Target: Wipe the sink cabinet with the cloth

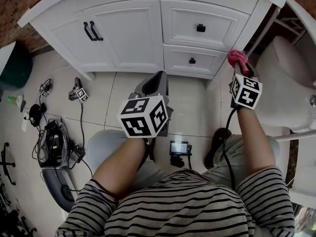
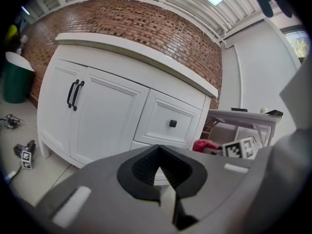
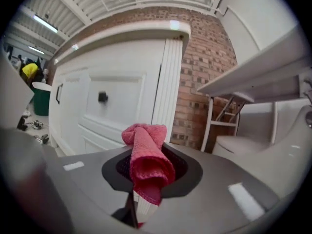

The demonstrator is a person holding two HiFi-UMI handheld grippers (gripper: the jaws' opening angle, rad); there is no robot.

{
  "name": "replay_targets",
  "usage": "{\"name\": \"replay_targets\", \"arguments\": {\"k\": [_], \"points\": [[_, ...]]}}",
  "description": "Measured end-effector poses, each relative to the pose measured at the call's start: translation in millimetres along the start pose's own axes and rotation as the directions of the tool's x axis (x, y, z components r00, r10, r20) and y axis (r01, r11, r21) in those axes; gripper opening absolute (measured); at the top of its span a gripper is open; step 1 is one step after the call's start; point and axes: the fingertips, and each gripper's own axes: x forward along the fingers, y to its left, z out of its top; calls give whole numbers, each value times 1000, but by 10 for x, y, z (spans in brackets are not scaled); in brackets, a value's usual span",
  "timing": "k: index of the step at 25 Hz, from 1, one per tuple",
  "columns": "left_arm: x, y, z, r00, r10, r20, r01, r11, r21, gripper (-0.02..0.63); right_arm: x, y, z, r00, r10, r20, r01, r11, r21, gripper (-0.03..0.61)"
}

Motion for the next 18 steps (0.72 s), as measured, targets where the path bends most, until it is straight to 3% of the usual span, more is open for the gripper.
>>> {"name": "replay_targets", "arguments": {"k": [3,6,10,14,18], "points": [[-25,68,10,1000,29,10,-29,999,14,0,-694,177,526,987,97,132,-102,994,28,89],[-86,68,-19,999,46,13,-46,999,27,0,-1243,277,538,968,132,211,-152,985,85,91],[-175,50,-64,998,67,19,-68,996,50,0,-1362,252,157,982,96,160,-132,964,230,87],[-229,-44,-67,996,80,37,-84,989,121,0,-1454,377,246,971,138,196,-176,965,192,88],[-232,-137,-60,996,77,52,-86,972,218,0,-1464,399,248,970,149,192,-190,958,216,87]]}}
